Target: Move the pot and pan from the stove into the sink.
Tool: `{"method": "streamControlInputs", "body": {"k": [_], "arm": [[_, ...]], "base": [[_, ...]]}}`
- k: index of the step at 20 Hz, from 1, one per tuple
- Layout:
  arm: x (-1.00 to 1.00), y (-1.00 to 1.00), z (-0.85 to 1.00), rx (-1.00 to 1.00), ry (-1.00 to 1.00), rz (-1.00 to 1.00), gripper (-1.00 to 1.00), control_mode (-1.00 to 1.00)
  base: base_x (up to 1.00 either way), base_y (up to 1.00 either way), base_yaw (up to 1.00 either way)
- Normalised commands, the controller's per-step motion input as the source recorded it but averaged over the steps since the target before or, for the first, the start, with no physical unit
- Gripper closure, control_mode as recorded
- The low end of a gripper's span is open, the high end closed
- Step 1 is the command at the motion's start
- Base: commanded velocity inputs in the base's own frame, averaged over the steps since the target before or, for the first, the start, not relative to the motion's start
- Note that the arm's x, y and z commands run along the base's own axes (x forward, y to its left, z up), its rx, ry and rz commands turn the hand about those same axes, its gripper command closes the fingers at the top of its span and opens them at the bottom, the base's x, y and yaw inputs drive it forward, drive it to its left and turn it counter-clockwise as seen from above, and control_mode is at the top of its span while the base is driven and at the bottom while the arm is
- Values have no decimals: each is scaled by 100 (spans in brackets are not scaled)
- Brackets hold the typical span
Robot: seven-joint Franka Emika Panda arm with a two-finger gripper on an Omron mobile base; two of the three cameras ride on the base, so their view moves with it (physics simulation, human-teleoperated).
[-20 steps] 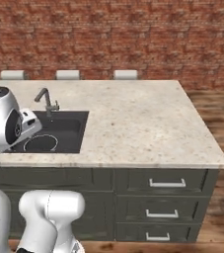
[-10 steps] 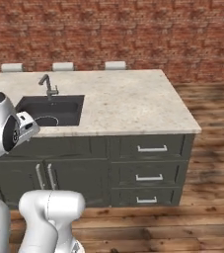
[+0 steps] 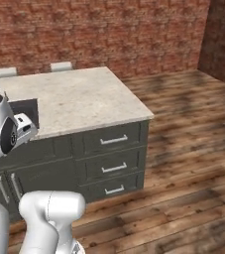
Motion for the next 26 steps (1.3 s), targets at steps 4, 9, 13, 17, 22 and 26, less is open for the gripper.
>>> {"method": "streamControlInputs", "body": {"k": [4,9,13,17,22,26], "arm": [[0,0,0,0,0,0,-100,100],[0,0,0,0,0,0,-100,100],[0,0,0,0,0,0,-100,100],[0,0,0,0,0,0,-100,100],[0,0,0,0,0,0,-100,100],[0,0,0,0,0,0,-100,100]], "base": [[0,0,-50],[0,0,-50],[0,-1,-49],[0,-4,-47],[0,-1,-49],[0,0,-50]]}}
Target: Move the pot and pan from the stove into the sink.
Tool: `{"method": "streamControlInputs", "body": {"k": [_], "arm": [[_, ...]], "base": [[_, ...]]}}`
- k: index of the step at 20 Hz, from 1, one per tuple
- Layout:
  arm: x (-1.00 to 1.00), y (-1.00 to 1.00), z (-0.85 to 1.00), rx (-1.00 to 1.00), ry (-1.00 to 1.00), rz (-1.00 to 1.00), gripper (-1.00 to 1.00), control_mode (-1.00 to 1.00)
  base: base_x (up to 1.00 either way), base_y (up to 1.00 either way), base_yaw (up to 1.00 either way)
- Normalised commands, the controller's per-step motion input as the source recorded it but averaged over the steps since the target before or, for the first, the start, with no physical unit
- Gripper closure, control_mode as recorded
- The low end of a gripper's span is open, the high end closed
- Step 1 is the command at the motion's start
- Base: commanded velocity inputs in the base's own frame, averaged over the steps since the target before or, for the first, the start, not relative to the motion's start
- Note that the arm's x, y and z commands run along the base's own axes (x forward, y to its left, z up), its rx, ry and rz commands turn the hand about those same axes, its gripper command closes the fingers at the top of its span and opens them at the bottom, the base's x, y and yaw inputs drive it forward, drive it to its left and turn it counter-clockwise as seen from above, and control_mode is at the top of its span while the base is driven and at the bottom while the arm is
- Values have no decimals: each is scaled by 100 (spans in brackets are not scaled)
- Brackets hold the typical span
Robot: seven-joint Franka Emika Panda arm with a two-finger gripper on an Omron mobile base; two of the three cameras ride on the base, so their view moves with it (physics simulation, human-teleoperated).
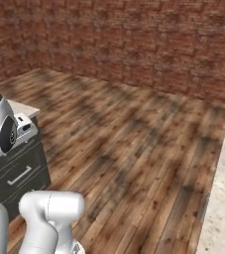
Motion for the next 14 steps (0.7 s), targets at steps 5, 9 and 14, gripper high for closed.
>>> {"method": "streamControlInputs", "body": {"k": [5,9,14], "arm": [[0,0,0,0,0,0,-100,100],[0,0,0,0,0,0,-100,100],[0,0,0,0,0,0,-100,100]], "base": [[0,0,-50],[0,-2,-49],[0,-8,-47]]}}
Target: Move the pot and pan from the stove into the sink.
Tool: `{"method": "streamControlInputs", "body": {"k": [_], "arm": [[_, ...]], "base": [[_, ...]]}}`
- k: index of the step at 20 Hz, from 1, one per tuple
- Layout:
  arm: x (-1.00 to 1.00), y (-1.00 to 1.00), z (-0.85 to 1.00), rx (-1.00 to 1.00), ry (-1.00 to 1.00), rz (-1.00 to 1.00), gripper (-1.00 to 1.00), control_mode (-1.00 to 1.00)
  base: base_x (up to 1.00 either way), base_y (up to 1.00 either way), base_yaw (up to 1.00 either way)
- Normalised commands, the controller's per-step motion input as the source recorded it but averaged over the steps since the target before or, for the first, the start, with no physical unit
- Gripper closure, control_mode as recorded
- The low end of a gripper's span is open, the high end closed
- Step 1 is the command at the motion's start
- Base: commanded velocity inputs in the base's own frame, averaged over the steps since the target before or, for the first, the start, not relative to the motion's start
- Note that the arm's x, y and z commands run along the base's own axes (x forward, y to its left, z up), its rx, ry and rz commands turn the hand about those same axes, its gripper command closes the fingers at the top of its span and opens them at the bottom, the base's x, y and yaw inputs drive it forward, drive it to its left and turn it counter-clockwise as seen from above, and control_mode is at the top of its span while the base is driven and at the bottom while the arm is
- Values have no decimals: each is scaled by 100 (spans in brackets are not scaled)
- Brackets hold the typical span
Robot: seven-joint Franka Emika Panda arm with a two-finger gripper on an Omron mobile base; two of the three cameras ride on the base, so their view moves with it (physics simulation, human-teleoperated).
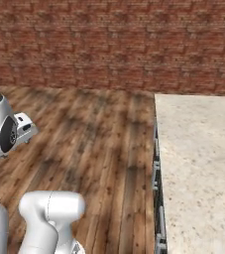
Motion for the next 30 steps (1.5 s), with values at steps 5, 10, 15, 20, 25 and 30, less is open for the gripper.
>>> {"method": "streamControlInputs", "body": {"k": [5,10,15,20,25,30], "arm": [[0,0,0,0,0,0,-100,100],[0,0,0,0,0,0,-100,100],[0,0,0,0,0,0,-100,100],[0,0,0,0,0,0,-100,100],[0,0,0,0,0,0,-100,100],[0,0,0,0,0,0,-100,100]], "base": [[0,-8,-47],[-2,-15,-44],[-2,-16,-43],[-4,-19,-43],[-4,-18,-43],[-5,-18,-42]]}}
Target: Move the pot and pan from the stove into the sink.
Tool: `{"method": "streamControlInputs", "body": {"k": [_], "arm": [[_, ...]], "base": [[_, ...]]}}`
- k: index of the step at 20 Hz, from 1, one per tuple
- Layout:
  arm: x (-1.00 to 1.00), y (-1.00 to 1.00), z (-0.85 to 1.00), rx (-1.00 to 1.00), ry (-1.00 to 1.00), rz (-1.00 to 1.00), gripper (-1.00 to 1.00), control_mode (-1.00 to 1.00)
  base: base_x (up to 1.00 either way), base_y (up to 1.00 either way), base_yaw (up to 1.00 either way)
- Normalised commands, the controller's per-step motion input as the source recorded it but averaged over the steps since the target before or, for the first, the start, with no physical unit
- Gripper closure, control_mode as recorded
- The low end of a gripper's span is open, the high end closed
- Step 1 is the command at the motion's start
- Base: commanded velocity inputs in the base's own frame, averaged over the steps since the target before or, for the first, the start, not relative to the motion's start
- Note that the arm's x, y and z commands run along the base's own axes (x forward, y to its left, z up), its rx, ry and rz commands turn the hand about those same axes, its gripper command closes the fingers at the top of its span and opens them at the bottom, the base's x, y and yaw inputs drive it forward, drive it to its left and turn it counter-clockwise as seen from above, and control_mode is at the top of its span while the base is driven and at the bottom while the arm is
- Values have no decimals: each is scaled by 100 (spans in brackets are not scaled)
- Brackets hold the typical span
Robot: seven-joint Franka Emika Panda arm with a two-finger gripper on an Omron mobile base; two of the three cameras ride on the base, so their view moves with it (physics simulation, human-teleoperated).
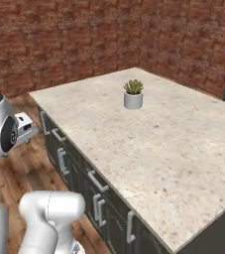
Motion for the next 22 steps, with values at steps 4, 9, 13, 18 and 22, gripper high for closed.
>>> {"method": "streamControlInputs", "body": {"k": [4,9,13,18,22], "arm": [[0,0,0,0,0,0,-100,100],[0,0,0,0,0,0,-100,100],[0,0,0,0,0,0,-100,100],[0,0,0,0,0,0,-100,100],[0,0,0,0,0,0,-100,100]], "base": [[-3,-14,-44],[-4,-16,-43],[-6,-18,-42],[-7,-21,-41],[-6,-20,-41]]}}
